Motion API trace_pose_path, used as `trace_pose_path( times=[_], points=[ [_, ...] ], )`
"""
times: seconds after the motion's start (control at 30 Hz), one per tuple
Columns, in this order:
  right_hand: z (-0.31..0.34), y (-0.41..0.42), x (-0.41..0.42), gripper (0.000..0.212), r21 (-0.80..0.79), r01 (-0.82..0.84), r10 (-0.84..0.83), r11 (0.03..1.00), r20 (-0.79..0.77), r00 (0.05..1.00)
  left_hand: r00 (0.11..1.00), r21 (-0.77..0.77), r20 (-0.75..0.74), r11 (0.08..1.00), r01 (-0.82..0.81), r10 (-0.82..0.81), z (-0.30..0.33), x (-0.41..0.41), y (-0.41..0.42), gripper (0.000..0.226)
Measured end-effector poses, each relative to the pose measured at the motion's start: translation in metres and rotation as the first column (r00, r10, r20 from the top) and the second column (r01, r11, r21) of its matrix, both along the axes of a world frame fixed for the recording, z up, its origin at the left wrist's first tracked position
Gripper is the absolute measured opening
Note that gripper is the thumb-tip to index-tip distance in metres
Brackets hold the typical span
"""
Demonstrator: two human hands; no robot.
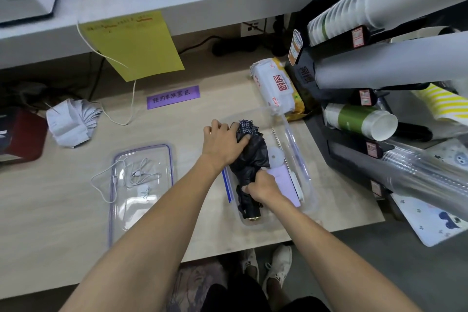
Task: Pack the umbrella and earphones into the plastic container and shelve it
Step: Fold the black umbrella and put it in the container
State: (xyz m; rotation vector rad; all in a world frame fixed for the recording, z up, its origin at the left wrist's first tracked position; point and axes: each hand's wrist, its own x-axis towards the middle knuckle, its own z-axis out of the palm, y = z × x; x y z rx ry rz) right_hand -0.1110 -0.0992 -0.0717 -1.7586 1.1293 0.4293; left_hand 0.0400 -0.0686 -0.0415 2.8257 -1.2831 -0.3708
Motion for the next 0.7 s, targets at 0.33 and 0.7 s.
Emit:
trace_pose_path(
  times=[0.33,0.7],
  points=[
    [-0.005,0.007,-0.004,0.046,-0.04,-0.027,0.028,0.999,0.02,0.999,0.968,-0.078,-0.164,0.975,-0.207,0.192,-0.009,-0.007,0.01,0.048],
    [-0.009,-0.002,-0.004,0.045,-0.048,0.046,-0.042,0.998,0.09,0.995,0.866,-0.192,-0.464,0.934,-0.303,0.185,-0.015,0.011,0.0,0.063]
  ],
)
